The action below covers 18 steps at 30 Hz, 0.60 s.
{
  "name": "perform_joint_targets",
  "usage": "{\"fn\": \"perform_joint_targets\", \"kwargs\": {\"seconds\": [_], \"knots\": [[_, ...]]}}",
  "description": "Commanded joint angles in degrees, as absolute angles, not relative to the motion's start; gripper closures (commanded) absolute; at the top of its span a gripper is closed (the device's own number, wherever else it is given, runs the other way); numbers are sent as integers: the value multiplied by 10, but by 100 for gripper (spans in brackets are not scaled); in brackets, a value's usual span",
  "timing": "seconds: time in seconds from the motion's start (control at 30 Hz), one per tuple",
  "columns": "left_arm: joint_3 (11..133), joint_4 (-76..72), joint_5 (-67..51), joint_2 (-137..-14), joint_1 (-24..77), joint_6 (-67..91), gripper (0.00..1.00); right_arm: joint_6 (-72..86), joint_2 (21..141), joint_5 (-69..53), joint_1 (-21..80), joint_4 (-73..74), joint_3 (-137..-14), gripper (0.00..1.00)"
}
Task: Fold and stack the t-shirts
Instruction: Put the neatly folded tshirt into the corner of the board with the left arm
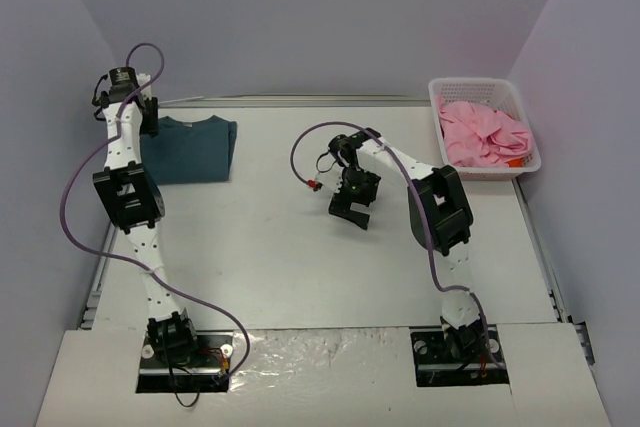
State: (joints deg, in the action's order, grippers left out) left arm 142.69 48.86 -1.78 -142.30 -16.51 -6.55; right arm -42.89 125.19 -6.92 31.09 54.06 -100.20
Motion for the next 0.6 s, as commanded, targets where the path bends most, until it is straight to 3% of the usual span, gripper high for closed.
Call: {"fn": "perform_joint_targets", "kwargs": {"seconds": [0.0,0.17,0.23,0.27,0.3,0.33,0.43,0.57], "knots": [[1441,461,39,-1321,-169,-97,55,-424,1254,-72,308,583,-1017,0],[1383,449,60,-1253,-169,-125,55,-425,1244,-76,308,582,-1013,0],[1290,438,15,-1202,-167,-132,66,-426,1241,-77,308,582,-1013,0],[1250,431,3,-1185,-166,-133,75,-426,1240,-77,308,582,-1013,0],[1209,420,0,-1167,-164,-134,93,-427,1239,-77,308,582,-1012,0],[1131,399,0,-1138,-160,-140,97,-428,1240,-77,308,582,-1010,0],[1004,358,-18,-1102,-145,-149,98,-428,1240,-78,308,582,-1009,0],[929,326,-12,-1103,-127,-149,98,-428,1239,-81,309,582,-1009,0]]}}
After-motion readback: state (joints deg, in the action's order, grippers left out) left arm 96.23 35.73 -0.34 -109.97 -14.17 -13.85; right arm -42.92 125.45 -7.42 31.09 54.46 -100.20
